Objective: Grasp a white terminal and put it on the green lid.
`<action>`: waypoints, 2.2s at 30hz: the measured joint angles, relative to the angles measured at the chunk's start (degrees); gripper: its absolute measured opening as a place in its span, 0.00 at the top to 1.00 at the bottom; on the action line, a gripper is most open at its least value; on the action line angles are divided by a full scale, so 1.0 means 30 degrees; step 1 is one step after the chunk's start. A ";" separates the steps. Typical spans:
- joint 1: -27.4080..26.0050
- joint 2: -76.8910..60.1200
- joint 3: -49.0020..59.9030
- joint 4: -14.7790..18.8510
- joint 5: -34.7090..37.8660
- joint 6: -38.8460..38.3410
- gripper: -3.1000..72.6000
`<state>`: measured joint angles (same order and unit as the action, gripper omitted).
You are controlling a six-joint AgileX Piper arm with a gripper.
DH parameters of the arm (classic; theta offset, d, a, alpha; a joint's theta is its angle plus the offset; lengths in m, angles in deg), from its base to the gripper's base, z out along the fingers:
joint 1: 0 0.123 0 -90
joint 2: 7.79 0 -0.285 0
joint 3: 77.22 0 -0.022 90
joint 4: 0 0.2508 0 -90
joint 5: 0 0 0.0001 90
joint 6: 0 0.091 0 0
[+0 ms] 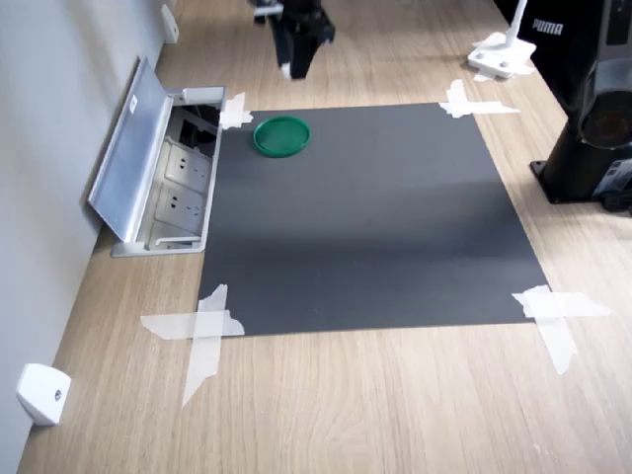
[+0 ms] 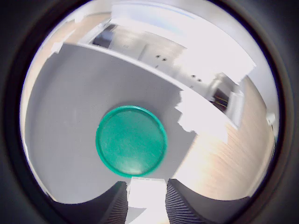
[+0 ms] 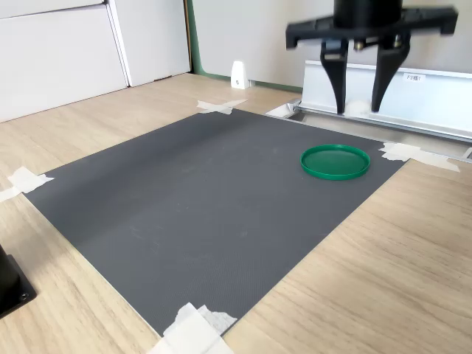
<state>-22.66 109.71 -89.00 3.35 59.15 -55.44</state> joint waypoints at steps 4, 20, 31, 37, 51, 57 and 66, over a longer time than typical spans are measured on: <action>0.1072 0.0637 -0.0025 -0.0168 -0.0662 0.0170 0.55; 0.1667 0.2005 0.0421 -0.1454 -0.1581 0.0156 0.55; 0.1667 0.2054 0.0776 -0.0803 -0.1936 -0.0511 0.16; 0.1673 0.1070 0.0799 -0.0376 -0.1252 0.0536 0.02; 0.1673 -0.7512 0.0883 0.1504 -0.0744 0.4719 0.80; 0.1673 -1.2181 0.2906 0.1711 -0.2283 0.6462 0.96; 0.1673 -1.9903 1.1054 0.1523 -0.8943 1.5909 0.97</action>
<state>-17.64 50.00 -55.84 7.92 32.32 -7.72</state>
